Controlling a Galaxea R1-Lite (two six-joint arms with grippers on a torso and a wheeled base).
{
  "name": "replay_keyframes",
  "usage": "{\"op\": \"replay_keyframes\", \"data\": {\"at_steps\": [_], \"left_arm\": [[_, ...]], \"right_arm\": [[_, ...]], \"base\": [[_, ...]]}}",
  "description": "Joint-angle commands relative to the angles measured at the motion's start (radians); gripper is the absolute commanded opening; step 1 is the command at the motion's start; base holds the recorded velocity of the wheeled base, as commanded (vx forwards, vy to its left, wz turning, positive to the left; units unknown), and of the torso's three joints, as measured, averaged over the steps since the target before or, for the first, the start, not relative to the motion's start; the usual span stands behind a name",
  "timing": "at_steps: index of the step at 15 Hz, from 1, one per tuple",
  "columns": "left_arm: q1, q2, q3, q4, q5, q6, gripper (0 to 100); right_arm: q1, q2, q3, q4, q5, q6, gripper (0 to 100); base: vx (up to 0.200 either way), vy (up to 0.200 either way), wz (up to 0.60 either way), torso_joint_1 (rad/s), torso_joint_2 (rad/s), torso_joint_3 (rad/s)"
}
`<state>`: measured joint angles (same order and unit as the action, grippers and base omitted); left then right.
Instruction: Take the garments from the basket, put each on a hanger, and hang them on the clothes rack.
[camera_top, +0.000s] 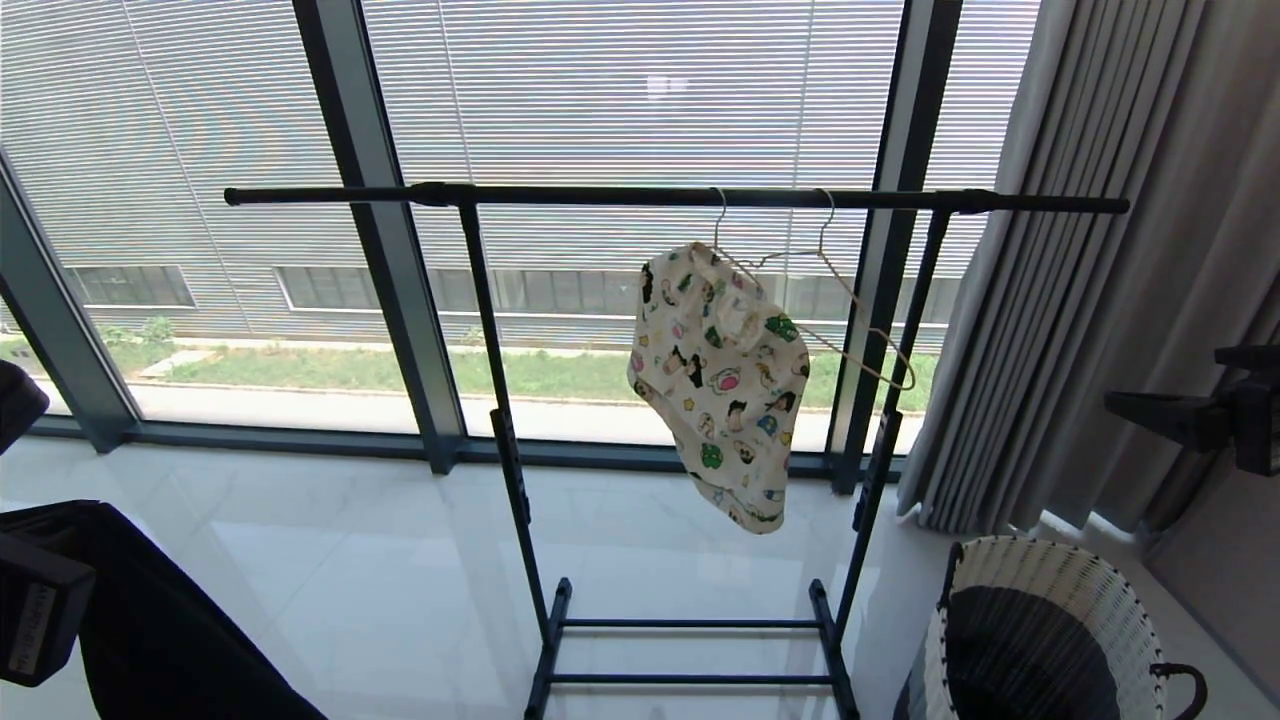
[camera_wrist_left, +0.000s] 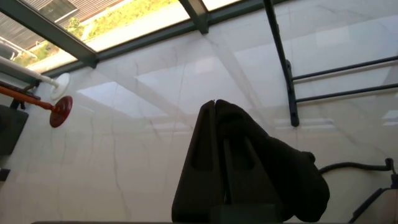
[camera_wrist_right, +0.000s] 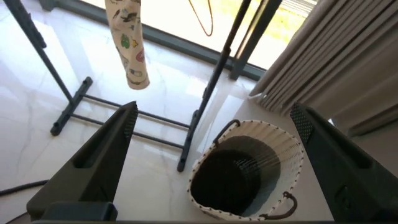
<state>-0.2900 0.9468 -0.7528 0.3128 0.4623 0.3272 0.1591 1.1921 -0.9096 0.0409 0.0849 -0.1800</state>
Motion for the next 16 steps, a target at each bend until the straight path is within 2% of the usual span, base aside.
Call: {"op": "replay_keyframes", "data": {"at_steps": [1,16], "left_arm": [[0.0,-0.003,0.001,0.0,-0.001,0.0,0],[0.0,-0.002,-0.005,-0.009,-0.001,0.003,0]], "right_arm": [[-0.007,0.03,-0.022,-0.001,0.004,-0.001,100],[-0.007,0.052,-0.022,0.008,0.073,-0.004,100]], "base": [[0.2,0.0,0.0,-0.017,0.0,0.007],[0.2,0.0,0.0,0.003,0.0,0.002]]}}
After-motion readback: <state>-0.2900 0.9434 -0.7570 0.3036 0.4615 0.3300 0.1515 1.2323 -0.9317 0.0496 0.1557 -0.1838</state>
